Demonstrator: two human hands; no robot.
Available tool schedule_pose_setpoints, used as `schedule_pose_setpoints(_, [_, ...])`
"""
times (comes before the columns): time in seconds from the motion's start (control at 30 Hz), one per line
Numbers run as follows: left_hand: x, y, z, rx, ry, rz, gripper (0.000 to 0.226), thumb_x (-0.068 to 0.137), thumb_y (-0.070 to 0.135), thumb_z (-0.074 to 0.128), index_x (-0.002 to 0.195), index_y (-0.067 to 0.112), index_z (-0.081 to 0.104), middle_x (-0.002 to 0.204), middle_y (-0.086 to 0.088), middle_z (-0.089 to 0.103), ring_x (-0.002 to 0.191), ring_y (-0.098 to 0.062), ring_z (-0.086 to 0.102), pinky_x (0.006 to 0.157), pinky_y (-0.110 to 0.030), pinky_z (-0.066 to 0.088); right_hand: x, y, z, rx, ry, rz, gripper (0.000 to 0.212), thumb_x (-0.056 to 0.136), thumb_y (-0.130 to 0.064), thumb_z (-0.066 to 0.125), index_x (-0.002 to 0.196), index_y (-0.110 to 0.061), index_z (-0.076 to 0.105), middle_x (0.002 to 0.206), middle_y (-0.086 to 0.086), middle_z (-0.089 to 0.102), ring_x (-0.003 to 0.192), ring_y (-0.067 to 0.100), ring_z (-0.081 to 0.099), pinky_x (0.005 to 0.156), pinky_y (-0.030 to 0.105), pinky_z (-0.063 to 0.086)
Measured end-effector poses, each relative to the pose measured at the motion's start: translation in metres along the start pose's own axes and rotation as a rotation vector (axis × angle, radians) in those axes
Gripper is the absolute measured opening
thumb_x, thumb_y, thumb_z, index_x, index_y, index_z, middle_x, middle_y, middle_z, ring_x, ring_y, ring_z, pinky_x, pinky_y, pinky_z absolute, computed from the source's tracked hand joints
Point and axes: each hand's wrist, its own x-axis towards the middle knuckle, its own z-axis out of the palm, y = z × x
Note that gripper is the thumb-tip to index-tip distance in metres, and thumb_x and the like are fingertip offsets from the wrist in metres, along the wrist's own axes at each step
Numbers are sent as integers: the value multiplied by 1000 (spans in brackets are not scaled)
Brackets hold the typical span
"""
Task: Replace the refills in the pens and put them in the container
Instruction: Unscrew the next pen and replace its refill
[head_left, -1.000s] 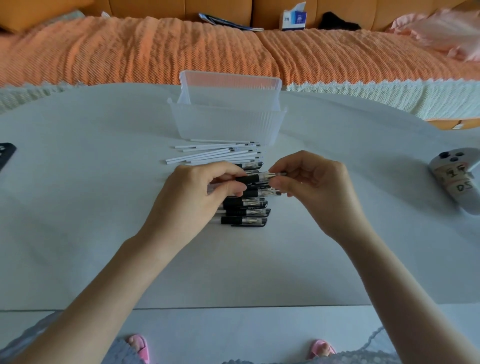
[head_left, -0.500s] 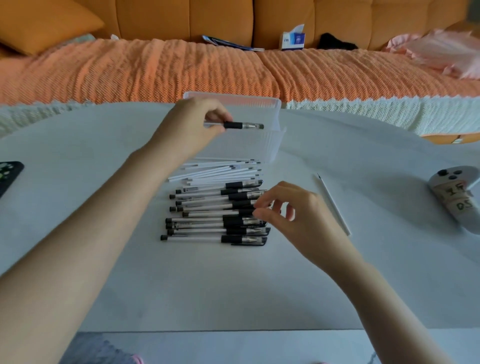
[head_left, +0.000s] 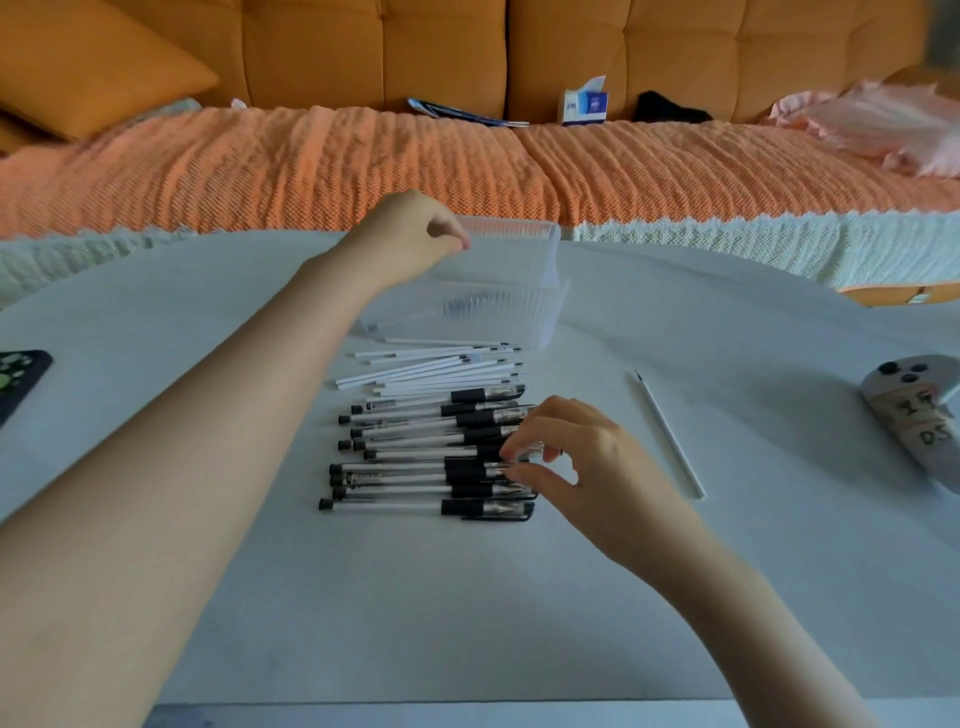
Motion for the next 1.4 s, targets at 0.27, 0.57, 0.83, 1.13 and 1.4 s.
schedule_pose_setpoints(0.27, [-113,24,15,-155,32,104,14,88,22,60,94,30,70,92,19,68,79,2,59,78,-11,43,0,3,-2,-45,11,26,8,84,-21,67,91,-21,69,88,-11,53,79,4,44,70,22,38])
schedule_pose_setpoints(0.57, [-161,-2,55,37,62,150,7,81,30,69,88,32,69,85,18,61,86,-4,51,74,-29,46,4,1,2,-34,32,79,13,85,-20,65,98,-17,66,89,-11,50,82,6,45,73,23,38])
schedule_pose_setpoints(0.83, [-159,-5,67,41,89,193,14,79,23,72,92,23,70,85,12,62,83,-10,57,72,-25,45,7,4,7,-98,40,65,6,82,-13,68,88,-14,67,87,-7,56,85,10,41,72,34,44])
schedule_pose_setpoints(1.13, [-163,12,64,23,167,250,24,85,42,59,104,27,64,89,14,64,81,-6,62,66,-26,49,5,-8,-1,89,129,111,5,89,-19,58,90,-24,60,86,-13,63,76,5,52,66,25,42])
schedule_pose_setpoints(1.4, [-168,19,64,59,246,260,19,86,43,51,93,34,66,65,24,48,65,0,44,50,-8,29,3,-10,-8,355,32,202,5,85,-16,65,80,-16,63,63,-4,63,52,5,55,52,12,40])
